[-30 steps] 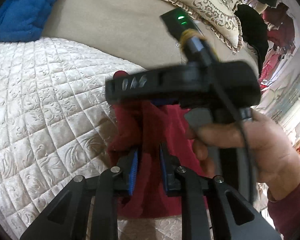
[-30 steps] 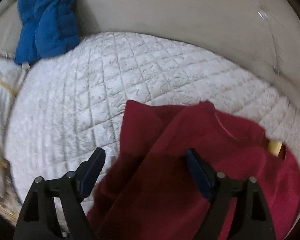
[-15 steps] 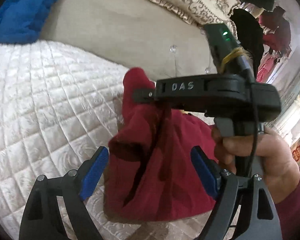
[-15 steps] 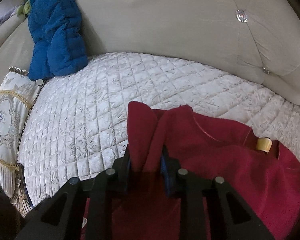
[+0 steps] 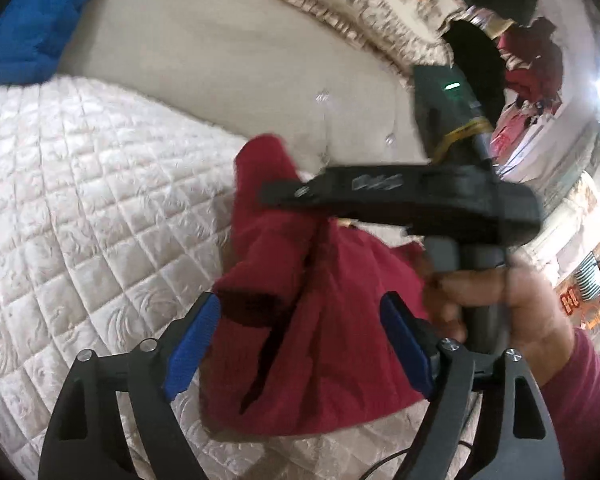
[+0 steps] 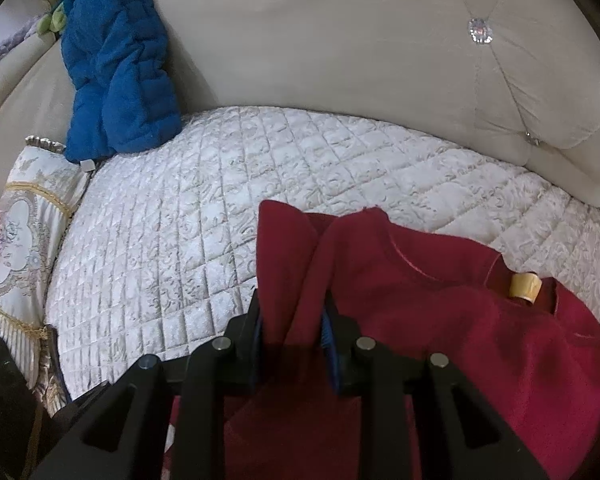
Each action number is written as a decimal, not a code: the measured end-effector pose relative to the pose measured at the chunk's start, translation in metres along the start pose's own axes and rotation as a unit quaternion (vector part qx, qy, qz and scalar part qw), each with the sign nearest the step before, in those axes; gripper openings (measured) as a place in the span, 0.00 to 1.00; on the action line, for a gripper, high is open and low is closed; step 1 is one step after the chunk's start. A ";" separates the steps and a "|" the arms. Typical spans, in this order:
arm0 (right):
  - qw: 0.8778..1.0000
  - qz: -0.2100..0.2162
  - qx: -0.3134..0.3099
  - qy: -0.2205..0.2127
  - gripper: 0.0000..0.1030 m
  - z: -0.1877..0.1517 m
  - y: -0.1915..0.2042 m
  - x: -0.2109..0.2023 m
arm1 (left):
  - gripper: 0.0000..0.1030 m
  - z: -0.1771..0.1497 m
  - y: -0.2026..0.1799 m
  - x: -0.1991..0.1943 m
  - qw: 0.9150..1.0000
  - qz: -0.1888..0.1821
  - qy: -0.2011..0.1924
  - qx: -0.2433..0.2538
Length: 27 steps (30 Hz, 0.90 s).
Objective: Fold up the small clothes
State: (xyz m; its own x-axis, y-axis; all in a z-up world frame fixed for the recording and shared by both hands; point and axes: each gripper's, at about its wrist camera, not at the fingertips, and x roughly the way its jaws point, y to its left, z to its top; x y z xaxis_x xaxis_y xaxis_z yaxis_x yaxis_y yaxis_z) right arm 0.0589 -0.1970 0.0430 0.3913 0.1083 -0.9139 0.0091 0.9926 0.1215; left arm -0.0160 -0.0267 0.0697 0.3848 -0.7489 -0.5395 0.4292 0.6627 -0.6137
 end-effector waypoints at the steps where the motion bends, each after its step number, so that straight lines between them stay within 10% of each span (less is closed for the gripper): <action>1: 1.000 0.003 0.000 0.001 0.24 0.000 -0.001 -0.002 | 0.61 -0.001 0.002 0.006 1.000 0.010 0.010 -0.005; 8: 1.000 0.005 -0.003 0.004 0.23 -0.001 -0.001 -0.004 | 0.59 -0.009 0.004 0.034 0.996 0.065 0.053 0.010; 11: 1.000 -0.010 -0.021 0.013 0.24 0.000 0.007 0.005 | 0.34 -0.012 -0.001 0.038 0.997 0.055 0.058 0.011; 20: 0.994 -0.072 -0.066 0.057 0.57 0.004 0.031 0.056 | 0.15 -0.013 0.015 0.031 0.997 0.054 0.051 -0.019; 27: 0.998 -0.042 -0.048 0.006 0.23 -0.010 0.020 0.018 | 0.00 -0.016 0.000 0.017 0.996 0.078 0.028 0.016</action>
State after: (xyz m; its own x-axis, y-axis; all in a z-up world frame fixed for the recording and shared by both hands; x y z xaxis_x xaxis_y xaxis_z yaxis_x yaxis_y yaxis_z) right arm 0.0566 -0.1745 0.0246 0.3827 0.0243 -0.9236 -0.0477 0.9988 0.0065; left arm -0.0225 -0.0397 0.0520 0.4035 -0.6361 -0.6577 0.3943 0.7696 -0.5023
